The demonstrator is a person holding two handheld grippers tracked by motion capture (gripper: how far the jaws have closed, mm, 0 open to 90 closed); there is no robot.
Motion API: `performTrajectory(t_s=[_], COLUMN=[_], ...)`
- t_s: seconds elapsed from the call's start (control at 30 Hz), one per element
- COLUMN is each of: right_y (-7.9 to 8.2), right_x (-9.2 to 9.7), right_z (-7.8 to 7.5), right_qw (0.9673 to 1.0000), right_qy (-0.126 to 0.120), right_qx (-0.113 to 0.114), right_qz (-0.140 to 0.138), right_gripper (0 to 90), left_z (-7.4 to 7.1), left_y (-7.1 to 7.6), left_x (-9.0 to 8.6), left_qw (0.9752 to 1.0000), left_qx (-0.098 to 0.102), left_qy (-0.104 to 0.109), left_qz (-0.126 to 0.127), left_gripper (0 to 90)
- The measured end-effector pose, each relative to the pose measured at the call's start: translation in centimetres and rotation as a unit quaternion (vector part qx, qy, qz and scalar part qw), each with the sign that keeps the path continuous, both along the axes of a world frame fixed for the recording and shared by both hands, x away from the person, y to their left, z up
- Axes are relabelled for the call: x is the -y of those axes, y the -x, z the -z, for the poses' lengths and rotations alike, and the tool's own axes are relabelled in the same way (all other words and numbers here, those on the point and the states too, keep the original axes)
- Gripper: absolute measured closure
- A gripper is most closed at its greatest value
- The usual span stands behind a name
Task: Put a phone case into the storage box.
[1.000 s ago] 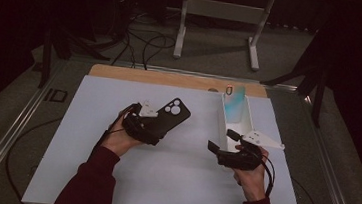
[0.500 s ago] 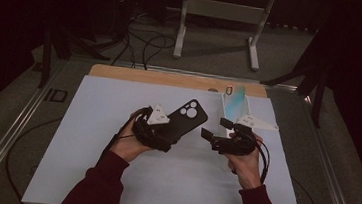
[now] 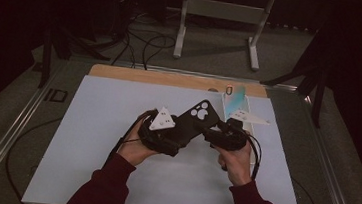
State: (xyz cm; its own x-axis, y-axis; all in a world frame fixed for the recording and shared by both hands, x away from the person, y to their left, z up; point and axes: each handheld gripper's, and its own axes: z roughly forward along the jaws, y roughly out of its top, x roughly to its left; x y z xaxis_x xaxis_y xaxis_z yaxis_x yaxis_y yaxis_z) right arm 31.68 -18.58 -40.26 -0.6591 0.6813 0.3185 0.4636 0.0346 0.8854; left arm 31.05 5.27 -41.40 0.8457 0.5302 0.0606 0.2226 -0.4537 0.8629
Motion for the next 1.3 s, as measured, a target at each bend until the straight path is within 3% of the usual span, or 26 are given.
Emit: performTrajectory(t_s=[0.2, 0.4, 0.43, 0.47, 0.5, 0.57, 0.87, 0.93, 0.97, 1.0, 1.1, 1.13, 1.23, 1.3], right_y=[-0.2, 0.1, 0.3, 0.5, 0.7, 0.6, 0.6, 0.7, 0.7, 0.9, 1.1, 1.2, 1.7, 1.7], right_x=[0.0, -0.5, -0.7, -0.9, -1.0, -0.9, -0.8, -0.8, -0.8, -0.5, -0.5, -0.5, -0.9, -1.1], right_z=[0.1, 0.0, -0.1, -0.3, -0.4, -0.4, -0.8, -0.9, -0.9, -1.2, -1.3, -1.4, -1.6, -1.7], right_qw=[0.9993, 0.9986, 0.9988, 0.9996, 0.9998, 0.9998, 0.9997, 0.9996, 0.9996, 0.9992, 0.9988, 0.9986, 0.9969, 0.9962], right_qy=[-0.030, -0.042, -0.038, -0.020, -0.004, -0.012, 0.011, 0.012, 0.012, 0.014, 0.010, 0.011, 0.008, 0.005], right_qx=[-0.024, -0.016, -0.008, 0.002, 0.011, 0.003, 0.021, 0.023, 0.023, 0.032, 0.033, 0.035, 0.042, 0.044], right_qz=[-0.003, -0.029, -0.029, -0.020, -0.013, -0.016, -0.011, -0.011, -0.011, -0.020, -0.033, -0.038, -0.066, -0.076], right_gripper=[64.0, 84.0, 84.7, 84.7, 85.6, 86.0, 86.1, 86.1, 86.1, 86.1, 86.1, 86.1, 86.1, 86.2], left_z=[0.4, 1.0, 1.0, 0.9, 0.8, 0.8, 1.4, 1.4, 1.4, 1.4, 1.5, 1.7, 1.9, 1.9], left_y=[-0.1, 0.1, 0.2, 0.1, -0.1, -0.3, -1.2, -1.2, -1.2, -1.2, -1.2, -1.3, -1.3, -1.1], left_x=[0.6, 1.5, 1.2, 1.0, 0.7, 0.4, -0.1, -0.1, -0.2, -0.2, -0.1, 0.0, 0.2, 0.3], left_qw=[1.0000, 0.9998, 0.9991, 0.9986, 0.9982, 0.9980, 0.9987, 0.9987, 0.9981, 0.9977, 0.9967, 0.9952, 0.9945, 0.9929], left_qx=[-0.002, 0.008, 0.024, 0.027, 0.025, 0.023, -0.026, -0.026, -0.053, -0.059, -0.071, -0.087, -0.092, -0.097], left_qy=[0.003, -0.008, 0.001, 0.013, 0.032, 0.029, 0.023, 0.023, 0.031, 0.034, 0.035, 0.034, 0.031, 0.036], left_qz=[-0.007, -0.018, -0.034, -0.043, -0.044, -0.051, -0.037, -0.037, -0.006, 0.003, 0.015, 0.029, 0.038, 0.059], left_gripper=[15.1, 15.1, 20.7, 46.4, 38.5, 26.9, 15.2, 14.7, 14.7, 10.8, 9.5, 9.5, 10.3, 10.8])
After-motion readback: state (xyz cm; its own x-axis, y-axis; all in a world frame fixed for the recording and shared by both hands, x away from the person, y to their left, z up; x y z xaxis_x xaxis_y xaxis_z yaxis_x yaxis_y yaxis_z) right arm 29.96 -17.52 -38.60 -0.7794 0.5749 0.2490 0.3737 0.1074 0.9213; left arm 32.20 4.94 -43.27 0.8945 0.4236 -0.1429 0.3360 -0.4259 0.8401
